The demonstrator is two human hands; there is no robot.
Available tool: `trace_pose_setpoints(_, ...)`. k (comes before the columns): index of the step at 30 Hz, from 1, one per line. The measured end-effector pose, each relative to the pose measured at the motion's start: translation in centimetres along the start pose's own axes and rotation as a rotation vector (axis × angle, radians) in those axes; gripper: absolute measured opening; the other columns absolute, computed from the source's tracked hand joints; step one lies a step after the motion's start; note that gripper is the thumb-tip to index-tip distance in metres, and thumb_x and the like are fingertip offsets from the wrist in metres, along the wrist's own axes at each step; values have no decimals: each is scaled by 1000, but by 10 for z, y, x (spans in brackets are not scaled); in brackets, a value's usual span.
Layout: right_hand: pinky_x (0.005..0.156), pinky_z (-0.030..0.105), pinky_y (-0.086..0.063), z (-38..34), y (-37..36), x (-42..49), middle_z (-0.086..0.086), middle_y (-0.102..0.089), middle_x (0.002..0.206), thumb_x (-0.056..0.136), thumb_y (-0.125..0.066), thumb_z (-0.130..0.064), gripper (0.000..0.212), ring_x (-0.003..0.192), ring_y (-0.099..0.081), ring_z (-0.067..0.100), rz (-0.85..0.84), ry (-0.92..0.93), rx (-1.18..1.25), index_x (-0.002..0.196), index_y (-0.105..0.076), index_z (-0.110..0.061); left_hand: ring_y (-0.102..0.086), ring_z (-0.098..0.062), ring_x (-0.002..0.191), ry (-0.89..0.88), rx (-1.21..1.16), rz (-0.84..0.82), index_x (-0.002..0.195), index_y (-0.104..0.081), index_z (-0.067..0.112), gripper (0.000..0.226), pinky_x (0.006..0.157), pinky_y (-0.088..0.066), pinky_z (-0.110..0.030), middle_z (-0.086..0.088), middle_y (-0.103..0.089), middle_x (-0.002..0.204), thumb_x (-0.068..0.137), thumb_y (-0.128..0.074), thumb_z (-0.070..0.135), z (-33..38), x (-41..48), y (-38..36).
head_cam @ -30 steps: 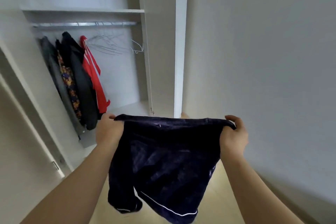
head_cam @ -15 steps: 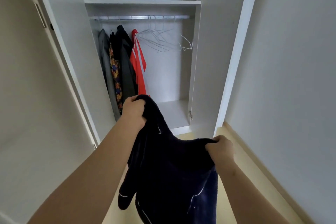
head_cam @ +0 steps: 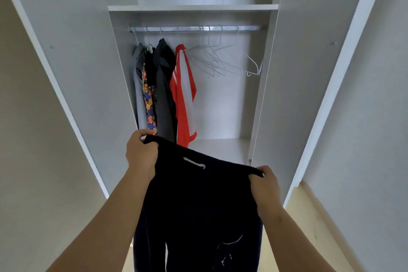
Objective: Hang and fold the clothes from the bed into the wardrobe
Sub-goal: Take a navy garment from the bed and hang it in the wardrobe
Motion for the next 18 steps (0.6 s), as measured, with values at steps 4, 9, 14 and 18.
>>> trace_pose_setpoints(4,44,26,-37,8,-15,40,4,-55,62,82,-52,-14,10,46,-46,16,-3,-34,60,81,-47,-23,-54,-17,74,-44,190,115,98,-58,23,30,54,-37,-21,-2,-60,94,84,-50,-2,-24,21,-12)
trace_pose_setpoints(9,50,29,-37,-1,-37,93,6,-52,66,80,-60,-18,15,54,-49,19,39,16,50,75,-47,-14,-57,-28,76,-78,436,130,113,-53,12,22,62,-41,-31,-11,-60,92,91,-49,15,-54,65,-29)
trace_pose_setpoints(14,50,27,-38,-29,-75,162,5,-55,71,81,-61,-22,15,59,-53,18,9,26,29,78,-49,-14,-53,-25,75,202,121,8,113,-48,5,25,74,-49,-43,-9,-52,84,95,-39,19,-58,141,-80)
trace_pose_setpoints(18,50,26,-38,-57,-104,216,4,-58,72,80,-63,-22,14,61,-56,17,17,26,-23,79,-51,-15,-54,-35,107,358,-296,-34,131,-42,6,37,87,-49,-46,-18,-54,117,94,-38,9,-37,204,-123)
Point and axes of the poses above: each hand's wrist, its own x-axis towards the middle knuckle, its own y-axis out of the back of the hand, z = x × y, the point moved 2 cm from there along x, towards the middle knuckle
